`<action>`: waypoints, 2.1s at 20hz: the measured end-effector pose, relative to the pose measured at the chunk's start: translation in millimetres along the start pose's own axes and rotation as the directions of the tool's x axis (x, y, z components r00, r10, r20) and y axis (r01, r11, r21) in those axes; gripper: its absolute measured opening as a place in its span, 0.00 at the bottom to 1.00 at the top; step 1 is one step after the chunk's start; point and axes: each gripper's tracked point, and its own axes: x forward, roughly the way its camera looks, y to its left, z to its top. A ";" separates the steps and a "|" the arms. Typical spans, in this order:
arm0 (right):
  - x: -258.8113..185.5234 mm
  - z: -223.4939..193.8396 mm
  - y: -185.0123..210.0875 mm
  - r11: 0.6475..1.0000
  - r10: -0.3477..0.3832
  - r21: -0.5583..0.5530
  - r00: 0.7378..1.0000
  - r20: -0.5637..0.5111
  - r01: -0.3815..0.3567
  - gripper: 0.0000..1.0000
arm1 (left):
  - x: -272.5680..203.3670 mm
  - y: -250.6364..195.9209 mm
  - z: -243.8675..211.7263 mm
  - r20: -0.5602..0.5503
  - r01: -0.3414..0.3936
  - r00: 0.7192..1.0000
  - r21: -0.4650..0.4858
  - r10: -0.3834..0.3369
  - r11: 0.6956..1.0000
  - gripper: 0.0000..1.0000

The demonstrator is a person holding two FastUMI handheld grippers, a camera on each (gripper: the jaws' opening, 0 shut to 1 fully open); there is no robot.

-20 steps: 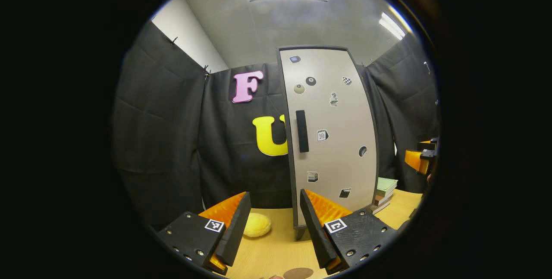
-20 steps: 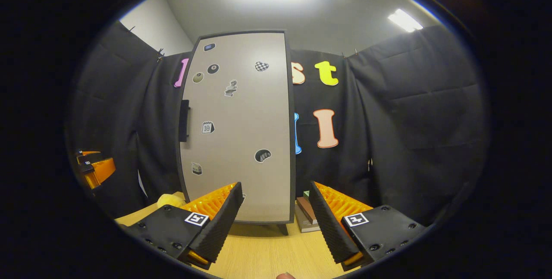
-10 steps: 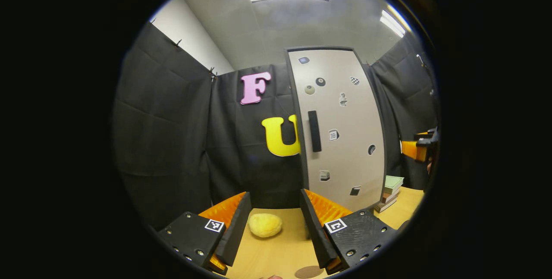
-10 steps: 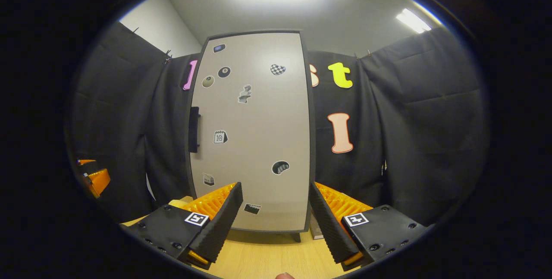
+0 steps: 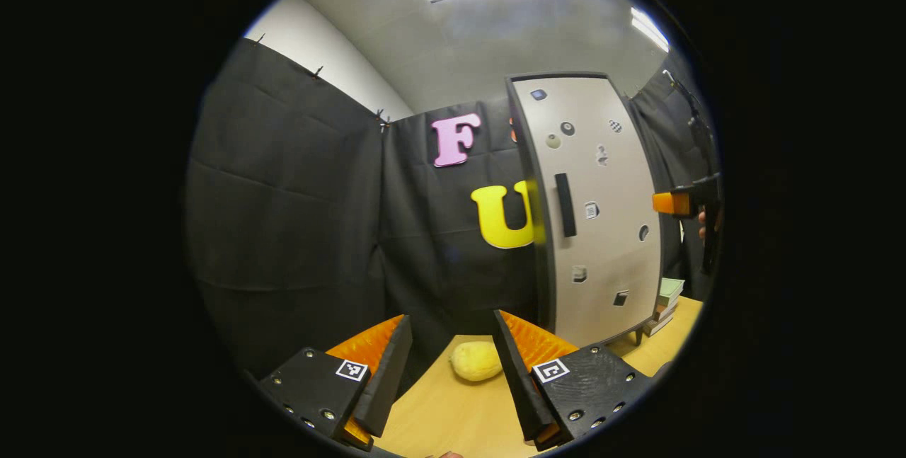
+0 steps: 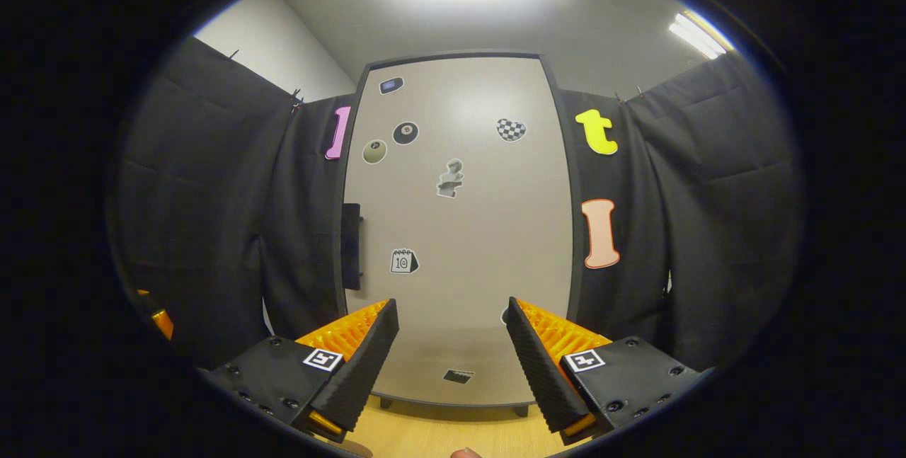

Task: Open the cabinet door with the right hand, grasp the bottle in the cabinet with the left hand and place it on the coaster, then close the cabinet door with the right hand.

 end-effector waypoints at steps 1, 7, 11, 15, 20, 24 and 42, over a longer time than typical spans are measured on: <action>5.0 2.2 6.7 1.000 0.010 0.000 1.000 -0.003 -0.010 0.98 | -1.2 8.7 -1.7 -0.005 -0.015 1.000 0.001 0.015 1.000 0.66; 35.3 13.7 44.8 0.998 0.042 -0.035 0.999 -0.003 -0.043 0.98 | -8.1 58.3 -16.7 -0.027 -0.095 0.995 0.011 0.096 0.995 0.66; 57.5 18.7 71.2 0.998 0.060 -0.030 0.998 -0.007 -0.061 0.98 | -10.4 83.5 -24.9 -0.038 -0.134 0.990 0.016 0.135 0.991 0.66; 78.3 23.4 94.4 0.997 0.074 -0.039 0.997 -0.007 -0.074 0.98 | -14.9 107.2 -33.4 -0.049 -0.165 0.985 0.022 0.166 0.986 0.67; 107.8 26.1 118.7 0.996 0.082 -0.029 0.997 -0.013 -0.082 0.98 | -19.3 132.1 -45.8 -0.068 -0.202 0.977 0.024 0.203 0.979 0.66; 134.3 18.1 132.2 0.997 0.082 0.008 0.995 -0.059 -0.081 0.99 | -20.0 140.3 -52.9 -0.087 -0.221 0.971 0.027 0.222 0.975 0.67; 167.4 -8.5 144.8 0.992 0.121 0.046 0.970 -0.209 -0.113 0.21 | -27.5 150.8 -75.4 -0.133 -0.227 0.965 -0.005 0.224 0.974 0.66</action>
